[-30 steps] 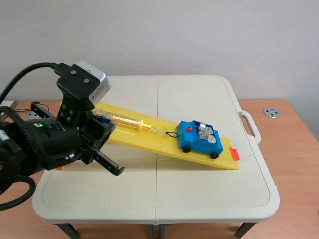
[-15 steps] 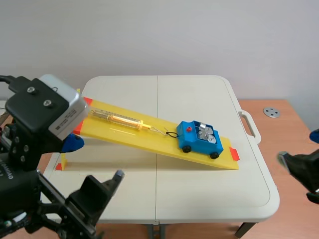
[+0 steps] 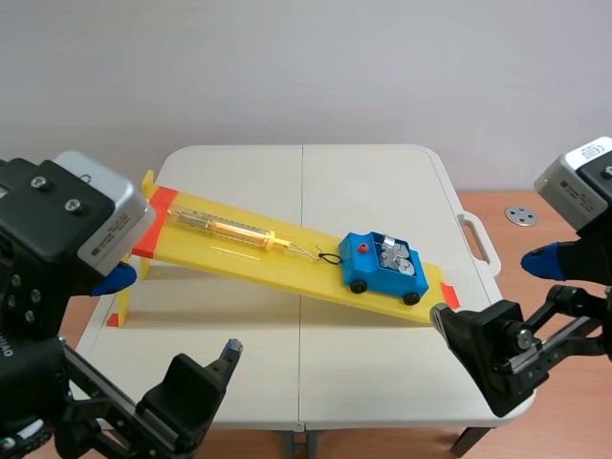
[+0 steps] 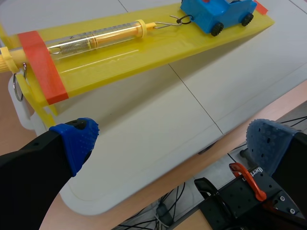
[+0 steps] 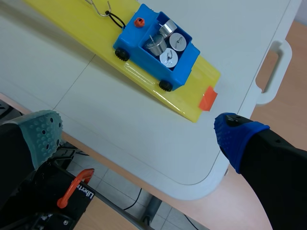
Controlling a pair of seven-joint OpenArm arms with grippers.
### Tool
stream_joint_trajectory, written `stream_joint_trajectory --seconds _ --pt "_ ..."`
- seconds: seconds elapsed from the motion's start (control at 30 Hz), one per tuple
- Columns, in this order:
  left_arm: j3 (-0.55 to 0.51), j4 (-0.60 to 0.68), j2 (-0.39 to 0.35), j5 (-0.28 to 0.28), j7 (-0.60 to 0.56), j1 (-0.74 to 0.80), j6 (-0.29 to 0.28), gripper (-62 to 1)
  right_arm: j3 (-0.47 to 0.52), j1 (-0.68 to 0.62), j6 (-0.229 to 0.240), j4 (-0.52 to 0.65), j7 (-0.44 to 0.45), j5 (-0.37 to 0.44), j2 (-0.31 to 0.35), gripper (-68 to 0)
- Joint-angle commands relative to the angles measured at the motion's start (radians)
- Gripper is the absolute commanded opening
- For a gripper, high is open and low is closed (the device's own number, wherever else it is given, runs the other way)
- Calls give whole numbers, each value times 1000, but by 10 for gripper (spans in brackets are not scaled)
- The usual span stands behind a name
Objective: Place the four metal weights on the blue cart on the ramp.
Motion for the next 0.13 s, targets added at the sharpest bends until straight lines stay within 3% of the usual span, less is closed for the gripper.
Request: stream_joint_trajectory --seconds 0.0,0.1 --pt "-24 81 -6 -47 -137 5 43 14 40 12 -31 95 112 43 22 -15" --pt "-24 81 -6 -47 -138 5 43 14 40 12 -31 95 104 44 22 -15"
